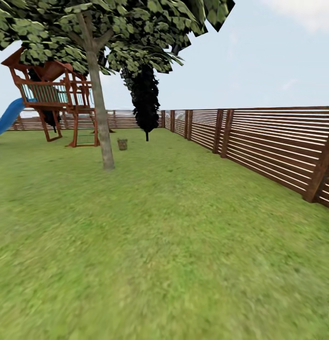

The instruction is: Take the three Easter eggs out of the wicker basket on the lawn in the garden, then place them on the lawn next to a single tree (choose any tree) so that all three eggs are next to the same tree and none are left in the basket.

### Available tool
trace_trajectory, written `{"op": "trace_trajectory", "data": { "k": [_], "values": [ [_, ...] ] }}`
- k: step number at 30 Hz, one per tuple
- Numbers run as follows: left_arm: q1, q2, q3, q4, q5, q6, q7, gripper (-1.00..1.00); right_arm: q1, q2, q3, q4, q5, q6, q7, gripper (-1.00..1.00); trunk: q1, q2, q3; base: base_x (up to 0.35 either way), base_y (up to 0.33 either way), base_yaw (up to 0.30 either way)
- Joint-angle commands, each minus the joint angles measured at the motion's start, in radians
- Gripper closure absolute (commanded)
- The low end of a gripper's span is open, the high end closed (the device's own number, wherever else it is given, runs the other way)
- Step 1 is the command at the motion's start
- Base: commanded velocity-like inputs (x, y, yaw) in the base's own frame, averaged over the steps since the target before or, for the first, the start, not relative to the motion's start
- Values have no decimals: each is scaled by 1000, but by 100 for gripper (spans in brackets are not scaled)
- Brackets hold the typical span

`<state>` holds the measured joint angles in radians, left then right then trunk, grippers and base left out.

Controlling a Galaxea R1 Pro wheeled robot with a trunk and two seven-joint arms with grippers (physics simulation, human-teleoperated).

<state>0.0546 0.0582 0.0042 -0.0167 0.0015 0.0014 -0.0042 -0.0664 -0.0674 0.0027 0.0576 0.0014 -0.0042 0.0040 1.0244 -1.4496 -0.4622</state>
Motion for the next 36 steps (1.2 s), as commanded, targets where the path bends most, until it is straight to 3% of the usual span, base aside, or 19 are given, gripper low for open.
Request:
{"op": "trace_trajectory", "data": {
  "k": [1, 8, 36],
  "values": [
    [1, 0, 1, -2, 0, 0, 0, -100, -1, 0, 0, 2, 0, 0, 0, -100, 1, 0, -1, 337, 0, -290],
    [1, 0, 1, -2, 0, 0, 0, -100, -1, 0, 0, 2, 0, 1, 0, -100, 1, 0, -1, 337, 0, -178],
    [1, 0, 1, -1, 0, 0, 0, -100, -1, 0, 0, 2, 0, 1, -1, -100, 1, 0, -1, 337, 0, -2]
  ]
}}
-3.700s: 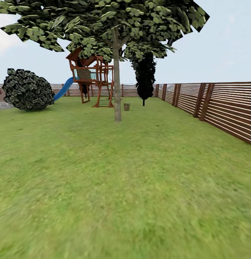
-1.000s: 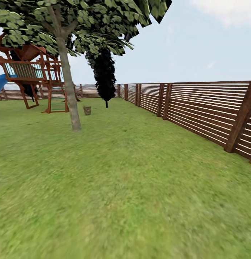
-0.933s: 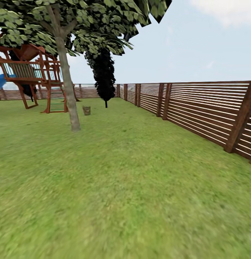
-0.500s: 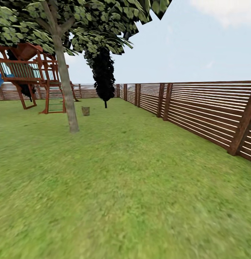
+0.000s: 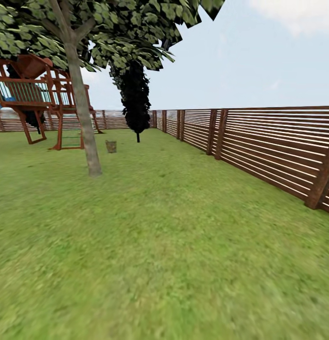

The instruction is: Take the three Easter eggs out of the wicker basket on the lawn in the garden, then place them on the lawn next to a single tree (choose any tree) so that all three eggs are next to the same tree and none are left in the basket.

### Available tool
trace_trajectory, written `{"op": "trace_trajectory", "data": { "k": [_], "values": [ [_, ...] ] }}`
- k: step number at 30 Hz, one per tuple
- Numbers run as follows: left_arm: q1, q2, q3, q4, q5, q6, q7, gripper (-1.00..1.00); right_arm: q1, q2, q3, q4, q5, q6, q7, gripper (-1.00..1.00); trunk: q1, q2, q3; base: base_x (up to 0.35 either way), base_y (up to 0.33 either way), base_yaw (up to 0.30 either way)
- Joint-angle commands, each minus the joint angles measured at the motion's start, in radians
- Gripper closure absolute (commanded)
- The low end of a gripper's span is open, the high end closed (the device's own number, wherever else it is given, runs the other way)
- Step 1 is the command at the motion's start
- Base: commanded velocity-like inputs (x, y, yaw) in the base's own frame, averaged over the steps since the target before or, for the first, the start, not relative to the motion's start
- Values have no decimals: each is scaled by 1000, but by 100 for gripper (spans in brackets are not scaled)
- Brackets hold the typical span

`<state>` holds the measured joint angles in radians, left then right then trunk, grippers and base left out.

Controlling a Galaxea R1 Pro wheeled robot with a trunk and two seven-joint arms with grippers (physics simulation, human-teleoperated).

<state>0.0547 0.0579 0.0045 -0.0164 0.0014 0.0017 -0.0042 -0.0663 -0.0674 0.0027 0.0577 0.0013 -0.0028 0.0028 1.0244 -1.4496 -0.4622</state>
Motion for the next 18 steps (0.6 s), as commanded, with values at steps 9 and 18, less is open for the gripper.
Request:
{"op": "trace_trajectory", "data": {
  "k": [9, 18],
  "values": [
    [1, 0, 1, -2, 0, 0, 0, -100, -1, 0, 0, 2, 0, 0, 0, -100, 1, 0, -1, 337, 0, 0],
    [1, 0, 1, -2, 0, 0, 0, -100, -1, 0, 0, 2, 0, 0, 0, -100, 1, 0, -1, 337, 0, 0]
  ]
}}
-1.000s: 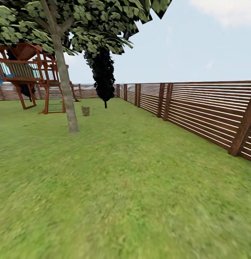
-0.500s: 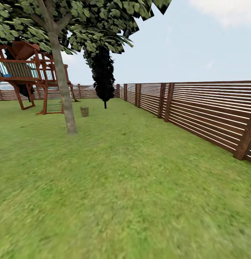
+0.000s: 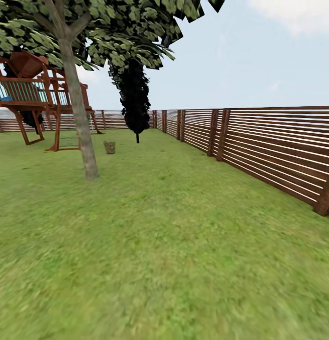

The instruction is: Take the three Easter eggs out of the wicker basket on the lawn in the garden, then place them on the lawn next to a single tree (choose any tree) so that all three eggs are next to the same tree and none are left in the basket.

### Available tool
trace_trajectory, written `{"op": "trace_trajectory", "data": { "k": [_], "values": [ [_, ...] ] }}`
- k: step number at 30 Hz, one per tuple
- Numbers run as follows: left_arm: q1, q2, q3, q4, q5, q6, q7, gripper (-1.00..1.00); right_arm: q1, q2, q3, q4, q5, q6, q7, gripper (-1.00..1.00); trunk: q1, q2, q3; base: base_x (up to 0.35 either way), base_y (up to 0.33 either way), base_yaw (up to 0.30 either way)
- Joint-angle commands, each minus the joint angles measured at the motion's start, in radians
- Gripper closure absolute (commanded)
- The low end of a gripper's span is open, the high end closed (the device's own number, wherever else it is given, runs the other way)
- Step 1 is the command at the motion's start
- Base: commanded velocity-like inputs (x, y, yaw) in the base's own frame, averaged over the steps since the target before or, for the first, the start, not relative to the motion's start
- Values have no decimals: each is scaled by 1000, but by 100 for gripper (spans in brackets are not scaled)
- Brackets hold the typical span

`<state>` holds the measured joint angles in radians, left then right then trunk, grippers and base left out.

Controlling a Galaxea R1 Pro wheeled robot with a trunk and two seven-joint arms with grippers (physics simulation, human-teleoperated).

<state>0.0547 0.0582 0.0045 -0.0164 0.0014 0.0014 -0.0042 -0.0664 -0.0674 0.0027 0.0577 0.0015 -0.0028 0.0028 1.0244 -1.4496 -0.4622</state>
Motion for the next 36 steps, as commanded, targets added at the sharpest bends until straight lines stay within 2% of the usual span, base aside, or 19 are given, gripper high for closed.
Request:
{"op": "trace_trajectory", "data": {
  "k": [1, 36],
  "values": [
    [1, 0, 1, -2, 0, 0, 0, -100, -1, 0, 0, 2, 0, 0, 0, -100, 1, 0, -1, 337, 0, 0],
    [1, 0, 1, -2, 1, 0, 0, -100, -1, 0, 0, 2, 0, 0, 0, -100, 1, 0, -1, 337, 0, 0]
  ]
}}
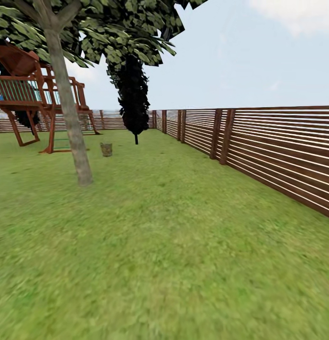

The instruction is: Take the three Easter eggs out of the wicker basket on the lawn in the garden, then place them on the lawn next to a single tree (choose any tree) so that all three eggs are next to the same tree and none are left in the basket.

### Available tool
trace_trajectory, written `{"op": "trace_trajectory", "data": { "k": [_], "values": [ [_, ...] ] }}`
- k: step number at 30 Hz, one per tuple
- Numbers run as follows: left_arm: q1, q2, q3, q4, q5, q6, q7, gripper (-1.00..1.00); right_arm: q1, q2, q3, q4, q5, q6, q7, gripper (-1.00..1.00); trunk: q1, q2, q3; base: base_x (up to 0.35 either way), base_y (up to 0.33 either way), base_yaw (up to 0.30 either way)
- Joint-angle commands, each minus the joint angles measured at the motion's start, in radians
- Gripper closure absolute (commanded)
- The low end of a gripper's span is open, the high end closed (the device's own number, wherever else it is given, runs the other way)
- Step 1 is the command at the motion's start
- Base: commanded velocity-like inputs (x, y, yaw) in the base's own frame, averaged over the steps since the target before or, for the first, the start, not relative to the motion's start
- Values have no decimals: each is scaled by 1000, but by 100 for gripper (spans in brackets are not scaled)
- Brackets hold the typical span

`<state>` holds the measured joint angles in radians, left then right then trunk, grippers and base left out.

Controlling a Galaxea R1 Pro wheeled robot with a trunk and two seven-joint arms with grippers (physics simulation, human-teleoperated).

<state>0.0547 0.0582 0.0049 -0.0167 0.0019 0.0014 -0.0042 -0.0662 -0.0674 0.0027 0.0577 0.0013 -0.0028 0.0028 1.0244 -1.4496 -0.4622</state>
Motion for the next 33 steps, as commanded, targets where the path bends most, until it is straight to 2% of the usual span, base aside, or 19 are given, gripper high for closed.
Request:
{"op": "trace_trajectory", "data": {
  "k": [1, 33],
  "values": [
    [1, 0, 0, -2, 0, 0, 0, -100, -1, 0, 0, 2, 0, 0, 0, -100, 1, 0, -1, 337, 0, 0],
    [1, 0, 0, -2, 0, 0, 0, -100, -2, 0, 0, 2, 0, 0, 0, -100, 1, 0, -1, 337, 0, 0]
  ]
}}
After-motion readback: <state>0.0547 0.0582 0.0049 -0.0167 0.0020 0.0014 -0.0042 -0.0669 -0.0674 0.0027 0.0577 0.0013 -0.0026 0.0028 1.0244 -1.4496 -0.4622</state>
